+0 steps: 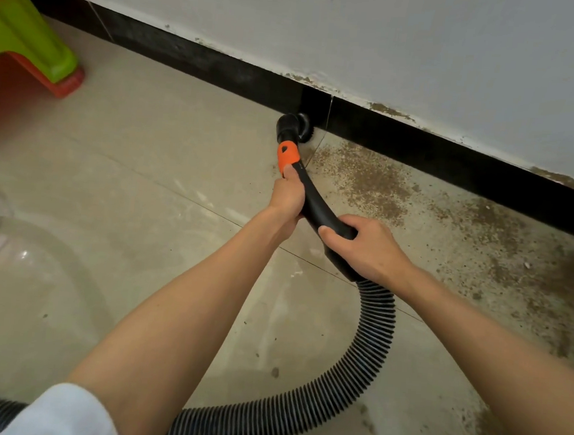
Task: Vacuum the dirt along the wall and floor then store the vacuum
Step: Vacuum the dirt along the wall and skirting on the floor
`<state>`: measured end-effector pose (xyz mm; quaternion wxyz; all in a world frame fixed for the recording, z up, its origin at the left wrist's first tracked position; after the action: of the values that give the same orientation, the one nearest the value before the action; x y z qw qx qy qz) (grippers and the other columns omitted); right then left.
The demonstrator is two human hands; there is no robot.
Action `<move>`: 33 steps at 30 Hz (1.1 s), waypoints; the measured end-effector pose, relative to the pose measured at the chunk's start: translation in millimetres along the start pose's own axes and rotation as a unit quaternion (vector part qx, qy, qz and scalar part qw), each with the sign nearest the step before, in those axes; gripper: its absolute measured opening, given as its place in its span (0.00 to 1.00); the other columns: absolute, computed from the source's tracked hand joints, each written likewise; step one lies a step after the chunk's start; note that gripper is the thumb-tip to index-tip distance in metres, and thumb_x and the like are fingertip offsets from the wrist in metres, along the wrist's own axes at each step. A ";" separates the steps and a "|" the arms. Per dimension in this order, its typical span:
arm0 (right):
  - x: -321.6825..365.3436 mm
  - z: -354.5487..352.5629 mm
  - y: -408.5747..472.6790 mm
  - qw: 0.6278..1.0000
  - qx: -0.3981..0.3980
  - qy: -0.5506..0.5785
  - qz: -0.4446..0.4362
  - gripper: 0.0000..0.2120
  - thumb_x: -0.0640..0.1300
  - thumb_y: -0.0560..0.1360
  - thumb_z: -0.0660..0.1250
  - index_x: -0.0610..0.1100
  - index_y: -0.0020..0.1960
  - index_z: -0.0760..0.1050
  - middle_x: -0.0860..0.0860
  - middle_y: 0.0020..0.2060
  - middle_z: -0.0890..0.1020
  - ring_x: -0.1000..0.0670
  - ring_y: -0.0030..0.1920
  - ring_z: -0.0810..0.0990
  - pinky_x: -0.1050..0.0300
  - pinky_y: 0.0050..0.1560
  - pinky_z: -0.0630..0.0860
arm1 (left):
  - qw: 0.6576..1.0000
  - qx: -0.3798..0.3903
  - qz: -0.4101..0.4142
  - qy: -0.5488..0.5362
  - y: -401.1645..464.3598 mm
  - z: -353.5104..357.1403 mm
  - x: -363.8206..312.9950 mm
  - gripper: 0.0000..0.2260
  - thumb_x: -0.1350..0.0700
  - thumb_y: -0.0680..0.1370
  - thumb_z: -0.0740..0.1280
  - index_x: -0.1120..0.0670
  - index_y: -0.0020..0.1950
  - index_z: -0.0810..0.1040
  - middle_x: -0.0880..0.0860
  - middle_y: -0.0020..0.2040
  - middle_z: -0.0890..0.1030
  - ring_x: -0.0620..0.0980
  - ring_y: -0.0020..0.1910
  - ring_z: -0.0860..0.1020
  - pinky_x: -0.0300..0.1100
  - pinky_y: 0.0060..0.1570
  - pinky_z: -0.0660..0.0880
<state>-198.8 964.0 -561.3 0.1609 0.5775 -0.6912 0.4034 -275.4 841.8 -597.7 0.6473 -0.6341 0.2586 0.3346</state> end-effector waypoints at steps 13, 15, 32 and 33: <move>37.6 65.4 -54.8 0.988 0.145 0.021 -0.051 0.12 0.60 0.74 0.65 0.52 0.42 0.76 0.51 0.38 0.84 0.49 0.39 0.83 0.46 0.45 0.82 | 0.990 -0.137 0.000 -0.038 -63.7 -106.4 50.4 0.23 0.44 0.82 0.48 0.61 0.67 0.65 0.57 0.55 0.75 0.55 0.56 0.75 0.50 0.61 0.73; 30.5 63.2 -61.8 0.989 0.141 0.022 -0.048 0.14 0.61 0.73 0.64 0.51 0.44 0.77 0.50 0.38 0.84 0.49 0.40 0.84 0.45 0.45 0.81 | 0.992 -0.123 -0.006 -0.038 -67.6 -100.3 56.9 0.24 0.44 0.82 0.47 0.60 0.67 0.64 0.57 0.55 0.75 0.55 0.56 0.75 0.50 0.61 0.73; -16.9 2.7 -59.1 0.998 0.055 0.017 0.001 0.13 0.61 0.72 0.65 0.51 0.42 0.78 0.52 0.36 0.84 0.51 0.38 0.83 0.45 0.46 0.81 | 0.999 -0.005 -0.035 -0.029 -56.3 -8.5 44.5 0.25 0.44 0.83 0.46 0.60 0.72 0.60 0.60 0.64 0.73 0.56 0.60 0.74 0.47 0.51 0.74; -17.1 -0.8 -54.0 0.999 0.048 0.012 0.001 0.14 0.61 0.72 0.64 0.52 0.42 0.78 0.52 0.37 0.84 0.51 0.38 0.83 0.45 0.46 0.81 | 0.999 0.002 -0.036 -0.032 -53.3 -3.7 39.6 0.25 0.44 0.83 0.46 0.60 0.72 0.61 0.59 0.64 0.73 0.55 0.59 0.74 0.47 0.51 0.73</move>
<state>-144.1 975.6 -552.5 0.1410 0.5793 -0.6695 0.4431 -209.1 843.8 -593.5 0.6684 -0.6303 0.2157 0.3308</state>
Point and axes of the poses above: each hand's wrist, its own y-axis towards the middle knuckle, its own z-axis out of the palm, x = y × z, the point moved 6 cm from there along y, towards the middle knuckle
